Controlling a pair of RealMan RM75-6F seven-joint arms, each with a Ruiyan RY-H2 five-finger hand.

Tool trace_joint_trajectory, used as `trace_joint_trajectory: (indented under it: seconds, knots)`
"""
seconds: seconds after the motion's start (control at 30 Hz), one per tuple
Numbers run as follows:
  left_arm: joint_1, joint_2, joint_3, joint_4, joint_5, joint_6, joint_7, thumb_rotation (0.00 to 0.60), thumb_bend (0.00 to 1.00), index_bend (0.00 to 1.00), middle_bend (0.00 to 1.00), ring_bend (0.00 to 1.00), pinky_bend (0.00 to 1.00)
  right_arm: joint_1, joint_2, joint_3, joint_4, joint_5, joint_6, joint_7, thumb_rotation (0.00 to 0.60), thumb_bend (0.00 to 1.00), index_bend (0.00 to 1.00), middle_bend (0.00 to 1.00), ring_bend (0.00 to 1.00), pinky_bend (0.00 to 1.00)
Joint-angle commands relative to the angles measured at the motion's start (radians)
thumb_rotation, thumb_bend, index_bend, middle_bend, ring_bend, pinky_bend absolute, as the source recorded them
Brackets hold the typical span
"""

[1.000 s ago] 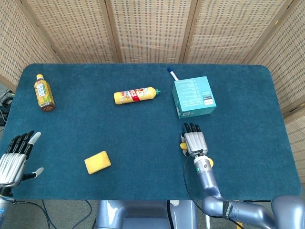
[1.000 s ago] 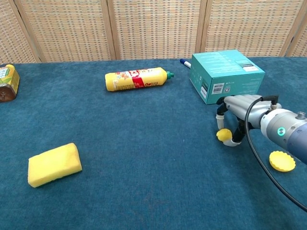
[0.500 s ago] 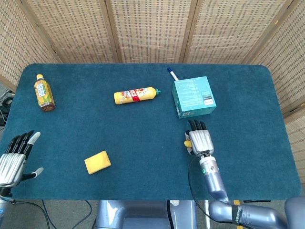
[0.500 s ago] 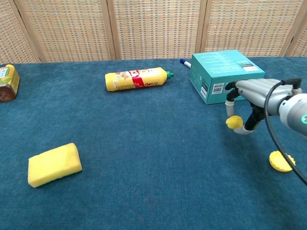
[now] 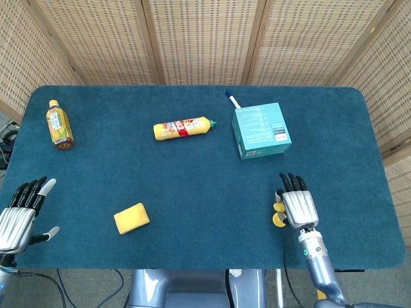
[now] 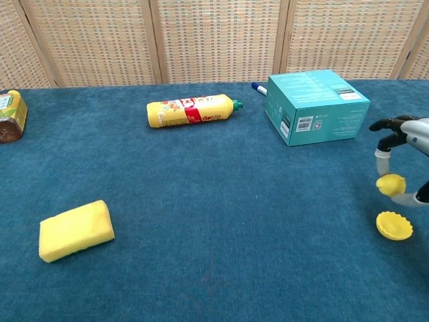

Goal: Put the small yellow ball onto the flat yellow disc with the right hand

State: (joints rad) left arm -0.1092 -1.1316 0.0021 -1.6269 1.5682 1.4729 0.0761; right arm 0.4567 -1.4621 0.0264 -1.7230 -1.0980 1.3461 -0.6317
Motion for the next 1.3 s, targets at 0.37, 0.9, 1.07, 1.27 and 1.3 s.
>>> trace_joint_trajectory:
  seconds: [0.37,0.9,1.07,1.27,1.3]
  knots:
    - [0.000,0.002,0.002,0.002,0.005,0.001,-0.007,0.600,0.16,0.00,0.00,0.00,0.05,-0.048,-0.018,-0.035,-0.004,-0.071,-0.004,0.013,0.600,0.24,0.52,0.06,0.00,0.08]
    - [-0.003,0.004,0.005,0.000,0.004,-0.010,-0.001,0.600,0.17,0.00,0.00,0.00,0.05,-0.050,-0.047,0.000,0.059,-0.010,-0.060,-0.012,0.600,0.24,0.52,0.06,0.00,0.08]
    - [-0.005,0.005,0.005,-0.004,0.001,-0.014,0.004,0.600,0.17,0.00,0.00,0.00,0.05,-0.055,-0.047,-0.001,0.065,-0.004,-0.075,-0.005,0.600,0.24,0.52,0.06,0.00,0.08]
    - [-0.004,0.006,0.005,-0.004,-0.001,-0.014,0.002,0.600,0.17,0.00,0.00,0.00,0.05,-0.060,-0.044,0.000,0.064,-0.007,-0.078,-0.010,0.600,0.23,0.52,0.06,0.00,0.08]
    - [-0.004,0.006,0.005,-0.004,-0.001,-0.014,0.001,0.600,0.17,0.00,0.00,0.00,0.05,-0.060,-0.043,0.001,0.063,-0.004,-0.081,-0.013,0.600,0.23,0.52,0.06,0.00,0.08]
